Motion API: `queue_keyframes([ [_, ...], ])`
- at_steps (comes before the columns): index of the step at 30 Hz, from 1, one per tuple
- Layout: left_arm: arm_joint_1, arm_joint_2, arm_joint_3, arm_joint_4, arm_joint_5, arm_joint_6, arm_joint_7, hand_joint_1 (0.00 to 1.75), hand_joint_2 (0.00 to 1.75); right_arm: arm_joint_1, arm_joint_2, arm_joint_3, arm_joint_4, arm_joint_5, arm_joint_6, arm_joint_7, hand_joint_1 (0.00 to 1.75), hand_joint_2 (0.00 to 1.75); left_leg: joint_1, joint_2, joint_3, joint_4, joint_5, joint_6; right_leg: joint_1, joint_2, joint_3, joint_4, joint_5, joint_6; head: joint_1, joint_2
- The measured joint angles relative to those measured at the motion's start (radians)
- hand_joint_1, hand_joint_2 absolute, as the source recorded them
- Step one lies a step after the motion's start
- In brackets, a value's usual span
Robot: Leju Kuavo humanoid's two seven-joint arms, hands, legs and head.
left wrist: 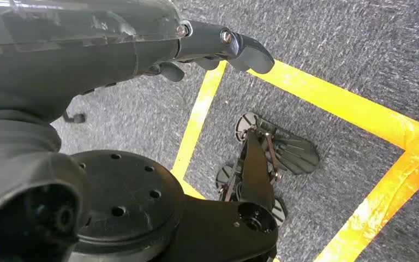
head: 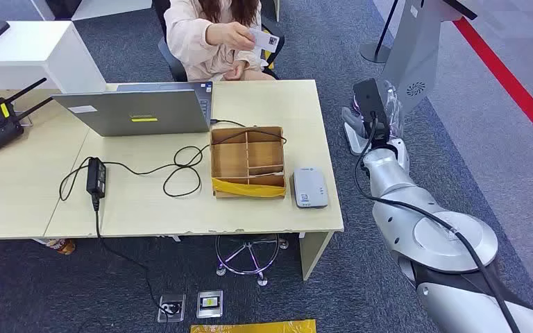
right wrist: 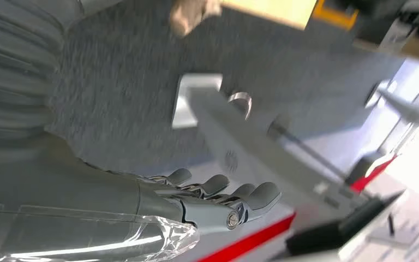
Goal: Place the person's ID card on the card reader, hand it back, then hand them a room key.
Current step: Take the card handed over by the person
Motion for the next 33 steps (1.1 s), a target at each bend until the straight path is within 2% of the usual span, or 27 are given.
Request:
queue_keyframes([
  [2,0.000,0.000,-0.003,0.000,-0.004,0.000,0.000,0.00,0.00,0.003,0.000,0.046,0.000,0.000,-0.057,0.041,0.00,1.75,0.000,0.000,0.000,0.000,0.000,0.000,0.000,0.000,0.000,0.000,0.000,0.000,0.000,0.000],
  [5,0.000,0.002,-0.013,0.000,-0.016,-0.002,0.000,0.00,0.00,0.015,-0.001,0.210,-0.002,0.000,-0.172,0.166,0.00,1.75,0.000,0.001,0.000,0.000,0.000,0.000,0.000,0.001,0.000,0.000,0.000,0.000,0.000,0.000],
  [9,0.000,0.003,-0.018,0.000,-0.024,-0.008,-0.004,0.00,0.00,0.087,-0.003,0.423,-0.073,-0.005,-0.110,0.262,0.00,1.75,0.000,0.003,0.001,0.000,-0.001,0.000,0.000,0.003,0.001,0.000,0.000,0.000,0.000,0.000],
  [16,-0.001,0.004,-0.026,0.000,-0.025,-0.010,-0.007,0.00,0.00,0.170,0.000,0.659,-0.211,-0.022,-0.054,0.287,0.00,1.75,0.000,0.003,0.001,0.000,-0.001,0.000,0.000,0.003,-0.001,0.000,0.000,0.000,0.000,0.000],
  [18,-0.001,0.007,-0.030,0.000,-0.026,-0.011,-0.007,0.00,0.00,0.207,-0.018,0.733,-0.270,-0.136,0.052,0.370,0.00,1.75,0.000,0.004,0.004,0.001,-0.001,0.000,0.000,0.003,0.001,-0.002,0.000,0.000,0.000,0.000],
  [20,0.000,0.009,-0.033,0.000,-0.030,-0.013,-0.008,0.00,0.00,0.273,-0.072,0.855,-0.390,-0.380,0.178,0.549,0.00,1.75,-0.001,0.001,0.002,0.001,0.000,0.002,-0.001,-0.001,0.001,-0.002,0.000,0.001,0.000,0.000],
  [22,0.005,0.010,-0.037,0.000,-0.034,-0.017,-0.008,0.00,0.00,0.319,-0.139,1.006,-0.544,-0.604,0.204,0.701,0.00,1.75,-0.004,0.002,-0.007,0.001,0.002,0.003,-0.004,0.000,-0.006,0.000,0.003,0.002,0.004,0.000],
  [23,0.008,0.011,-0.039,0.001,-0.035,-0.019,-0.008,0.00,0.00,0.324,-0.163,1.083,-0.615,-0.670,0.194,0.735,0.00,1.75,-0.004,0.008,-0.010,0.001,0.002,0.002,-0.004,0.007,-0.011,0.001,0.005,0.001,0.006,0.000],
  [26,0.004,0.015,-0.041,0.003,-0.036,-0.023,-0.008,0.00,0.00,0.322,-0.194,1.285,-0.749,-0.753,0.179,0.755,0.00,1.75,-0.003,0.029,-0.008,0.000,-0.002,0.000,-0.004,0.028,-0.015,0.000,0.009,0.000,0.007,0.000],
  [29,-0.011,0.015,-0.042,0.003,-0.035,-0.025,-0.008,0.00,0.00,0.334,-0.210,1.463,-0.834,-0.792,0.174,0.762,0.00,1.75,-0.002,0.022,-0.008,0.000,0.001,0.000,-0.002,0.019,-0.015,0.000,0.009,0.000,0.007,0.000],
  [33,-0.007,0.014,-0.042,0.004,-0.032,-0.026,-0.008,0.00,0.00,0.322,-0.216,1.641,-0.891,-0.837,0.162,0.761,0.00,1.75,0.000,0.011,-0.011,0.000,0.004,-0.001,0.000,0.010,-0.014,0.000,0.009,-0.001,0.008,0.000],
])
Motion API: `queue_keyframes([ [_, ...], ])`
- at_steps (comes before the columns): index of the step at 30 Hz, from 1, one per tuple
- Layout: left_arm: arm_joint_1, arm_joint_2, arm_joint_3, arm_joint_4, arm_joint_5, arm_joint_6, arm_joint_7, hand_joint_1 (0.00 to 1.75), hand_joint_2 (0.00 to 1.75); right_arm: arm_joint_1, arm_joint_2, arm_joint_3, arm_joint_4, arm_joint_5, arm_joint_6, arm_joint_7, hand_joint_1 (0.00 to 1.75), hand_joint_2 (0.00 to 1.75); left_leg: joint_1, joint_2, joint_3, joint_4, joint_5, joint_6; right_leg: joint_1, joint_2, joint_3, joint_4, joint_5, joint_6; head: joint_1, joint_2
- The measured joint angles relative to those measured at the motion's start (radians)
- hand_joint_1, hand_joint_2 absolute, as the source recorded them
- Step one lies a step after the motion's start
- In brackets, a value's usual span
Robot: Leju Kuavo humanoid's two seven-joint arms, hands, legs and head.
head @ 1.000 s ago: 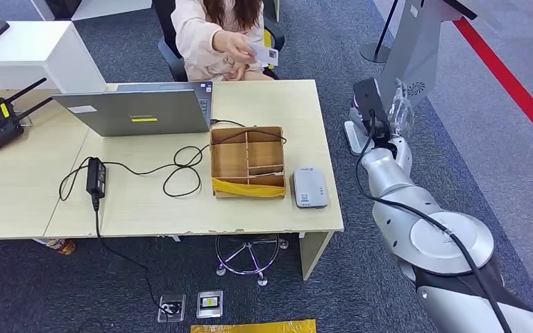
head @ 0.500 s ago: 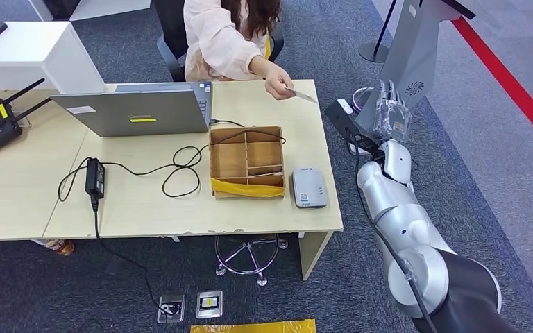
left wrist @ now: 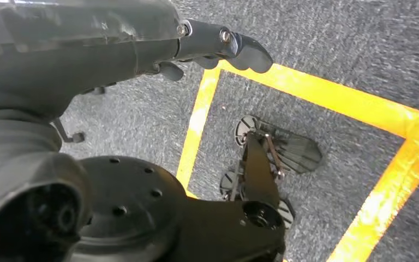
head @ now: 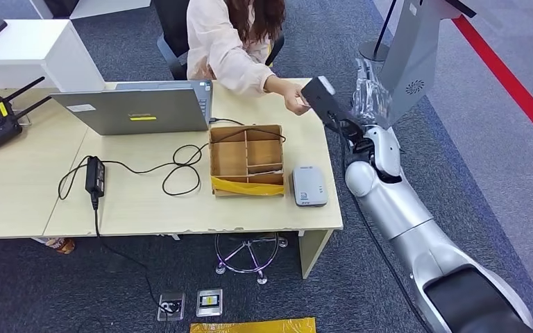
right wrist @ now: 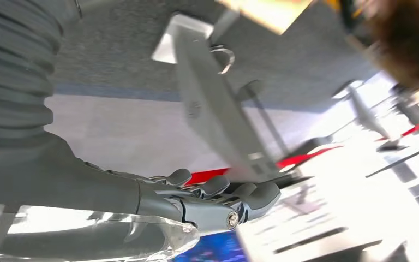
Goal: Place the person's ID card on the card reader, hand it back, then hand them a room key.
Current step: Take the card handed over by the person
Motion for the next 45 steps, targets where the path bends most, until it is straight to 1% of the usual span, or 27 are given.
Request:
queue_keyframes([
  [3,0.001,0.000,0.000,0.000,0.000,-0.001,-0.001,0.00,0.00,-0.008,0.000,0.098,-0.019,-0.025,-0.009,-0.010,0.00,1.75,0.000,-0.004,-0.002,0.000,0.001,0.000,0.000,-0.005,0.000,0.000,0.000,0.000,0.000,0.000],
  [9,0.002,0.000,-0.001,0.000,0.000,-0.001,-0.001,0.00,0.00,-0.020,-0.001,0.224,-0.030,-0.040,-0.017,-0.014,0.00,1.75,0.000,-0.005,-0.002,0.000,0.001,0.000,0.000,-0.006,0.000,0.000,0.000,0.000,0.000,0.000],
  [19,0.002,0.000,-0.004,0.000,0.000,0.001,-0.001,0.00,0.00,-0.035,-0.011,0.346,-0.031,-0.040,-0.010,-0.002,0.00,1.75,0.000,-0.005,-0.002,0.000,0.001,0.000,0.000,-0.006,0.000,0.000,0.000,0.000,0.000,0.000],
  [25,0.002,0.000,-0.005,0.000,0.000,0.001,-0.001,0.00,0.00,-0.042,-0.012,0.372,-0.018,-0.039,0.006,0.009,0.00,1.75,0.000,-0.006,-0.003,0.000,0.001,0.000,0.000,-0.006,0.000,0.000,0.000,0.000,0.000,0.000],
  [33,0.000,0.000,-0.006,0.000,-0.010,-0.006,-0.001,0.00,0.00,-0.081,-0.003,0.390,0.038,-0.026,0.045,0.055,0.00,1.75,0.000,-0.006,-0.003,0.000,0.001,0.000,0.000,-0.006,0.000,0.000,0.000,0.000,0.000,0.000],
  [45,0.000,0.000,-0.006,0.000,-0.011,-0.007,0.002,0.00,0.00,-0.089,-0.002,0.393,0.060,0.005,0.078,0.068,0.00,1.75,0.000,-0.006,-0.003,0.000,0.001,0.000,0.000,-0.006,0.000,0.000,0.000,0.000,0.000,0.000],
])
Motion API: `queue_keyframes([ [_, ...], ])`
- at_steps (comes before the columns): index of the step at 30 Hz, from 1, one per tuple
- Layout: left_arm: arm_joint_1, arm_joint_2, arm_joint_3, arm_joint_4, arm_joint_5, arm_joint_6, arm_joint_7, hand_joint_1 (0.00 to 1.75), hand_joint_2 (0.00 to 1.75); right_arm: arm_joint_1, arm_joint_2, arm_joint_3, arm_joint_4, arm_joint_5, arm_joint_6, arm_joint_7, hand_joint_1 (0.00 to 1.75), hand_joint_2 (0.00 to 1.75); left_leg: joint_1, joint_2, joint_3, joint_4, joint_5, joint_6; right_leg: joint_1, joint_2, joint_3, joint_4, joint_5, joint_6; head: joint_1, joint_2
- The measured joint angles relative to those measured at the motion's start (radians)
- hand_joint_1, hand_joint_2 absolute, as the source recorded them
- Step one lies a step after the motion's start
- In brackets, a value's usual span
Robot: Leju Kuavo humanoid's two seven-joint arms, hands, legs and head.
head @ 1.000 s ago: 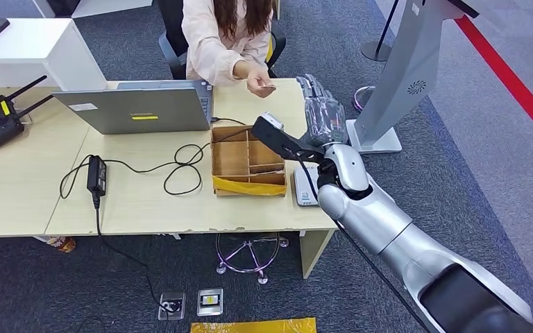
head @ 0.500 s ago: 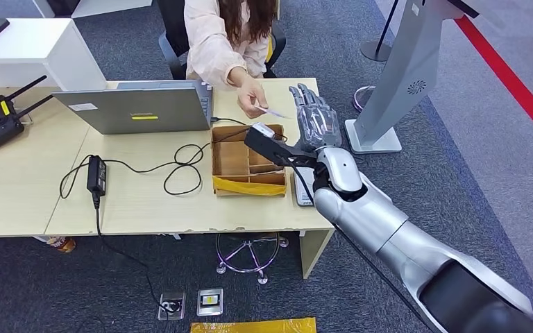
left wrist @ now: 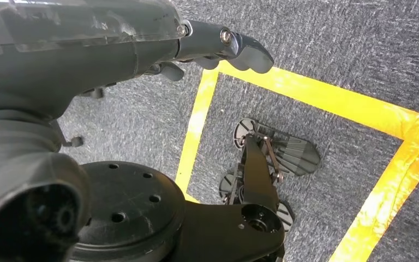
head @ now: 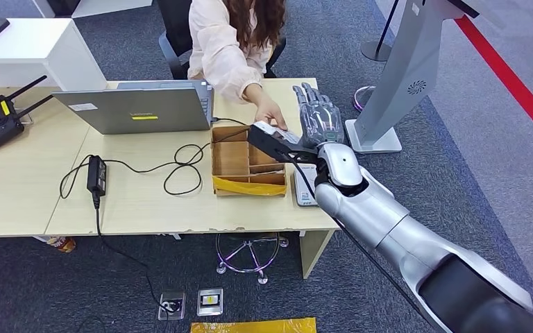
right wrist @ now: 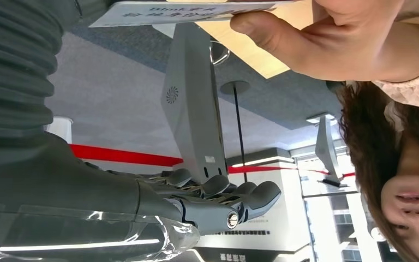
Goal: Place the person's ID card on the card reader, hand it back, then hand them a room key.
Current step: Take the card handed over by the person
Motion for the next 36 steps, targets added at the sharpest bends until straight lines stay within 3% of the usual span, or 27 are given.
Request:
queue_keyframes([
  [7,0.000,0.000,0.000,0.000,-0.002,0.000,0.003,0.00,0.00,0.000,0.002,0.000,0.000,0.012,0.012,0.002,0.00,1.75,0.000,0.000,0.000,0.000,0.000,0.000,0.000,0.000,0.000,0.000,0.000,0.000,0.000,0.000],
  [8,0.000,-0.001,0.000,0.000,-0.004,0.000,0.003,0.00,0.00,0.000,0.002,0.000,0.000,0.015,0.014,0.003,0.17,1.75,0.000,0.000,0.000,0.000,0.000,0.000,0.000,0.000,0.000,0.000,0.000,0.000,0.000,0.000],
  [11,0.001,-0.001,0.000,0.000,-0.007,0.000,0.003,0.00,0.00,0.001,0.002,-0.001,0.000,0.021,0.024,0.008,1.47,1.75,0.000,0.000,0.000,0.000,0.000,0.000,0.000,0.000,0.000,0.000,0.000,0.000,0.000,0.000],
  [12,0.000,-0.002,0.000,0.000,-0.008,0.000,0.003,0.00,0.00,0.002,0.002,-0.001,0.000,0.023,0.028,0.010,1.75,1.75,0.000,0.000,0.000,0.000,0.000,0.000,0.000,0.000,0.000,0.000,0.000,0.000,0.000,0.000],
  [36,0.001,-0.009,0.000,0.001,-0.003,0.000,0.003,0.00,0.00,0.009,0.001,-0.009,0.003,0.046,0.104,-0.009,1.75,1.75,0.000,0.000,0.000,0.000,0.000,0.000,0.000,0.000,0.000,0.000,0.000,0.000,0.000,0.000],
])
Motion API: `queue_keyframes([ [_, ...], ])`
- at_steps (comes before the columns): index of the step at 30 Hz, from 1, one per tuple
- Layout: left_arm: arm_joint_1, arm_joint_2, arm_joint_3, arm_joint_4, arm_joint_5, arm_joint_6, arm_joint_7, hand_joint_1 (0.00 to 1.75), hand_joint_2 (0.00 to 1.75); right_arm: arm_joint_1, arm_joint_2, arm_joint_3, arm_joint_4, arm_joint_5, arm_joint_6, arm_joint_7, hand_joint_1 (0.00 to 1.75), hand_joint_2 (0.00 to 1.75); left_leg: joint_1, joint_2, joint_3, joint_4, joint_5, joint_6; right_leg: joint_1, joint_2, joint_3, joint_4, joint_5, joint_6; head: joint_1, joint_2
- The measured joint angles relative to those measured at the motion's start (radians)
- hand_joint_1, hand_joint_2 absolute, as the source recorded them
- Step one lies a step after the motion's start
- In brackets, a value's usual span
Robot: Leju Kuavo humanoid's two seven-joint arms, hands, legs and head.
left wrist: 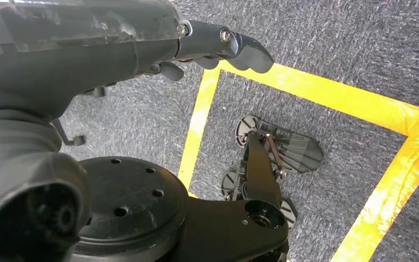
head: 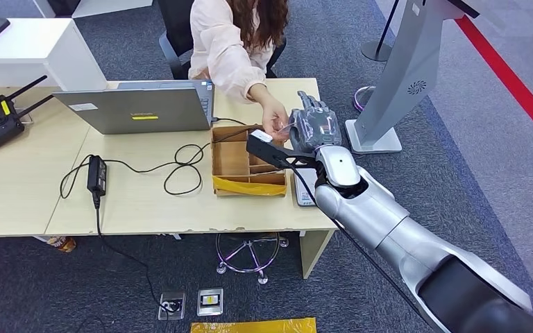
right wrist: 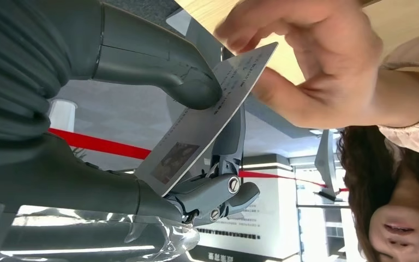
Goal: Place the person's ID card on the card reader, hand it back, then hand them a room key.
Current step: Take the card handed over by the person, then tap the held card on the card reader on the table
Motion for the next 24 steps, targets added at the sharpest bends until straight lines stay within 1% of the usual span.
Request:
queue_keyframes([
  [18,0.001,0.000,0.000,0.003,0.011,0.003,0.002,0.00,0.00,0.014,0.000,0.000,0.030,-0.003,0.017,-0.010,1.75,1.75,0.000,0.000,0.000,0.000,0.000,0.000,0.000,0.000,0.000,0.000,0.000,0.000,0.000,0.000],
  [24,0.001,0.000,0.000,0.003,0.013,0.009,0.006,0.00,0.00,0.044,-0.001,-0.001,0.063,-0.027,0.013,-0.034,1.75,1.75,0.000,0.000,0.000,0.000,0.000,0.000,0.000,0.000,0.000,0.000,0.000,0.000,0.000,0.000],
])
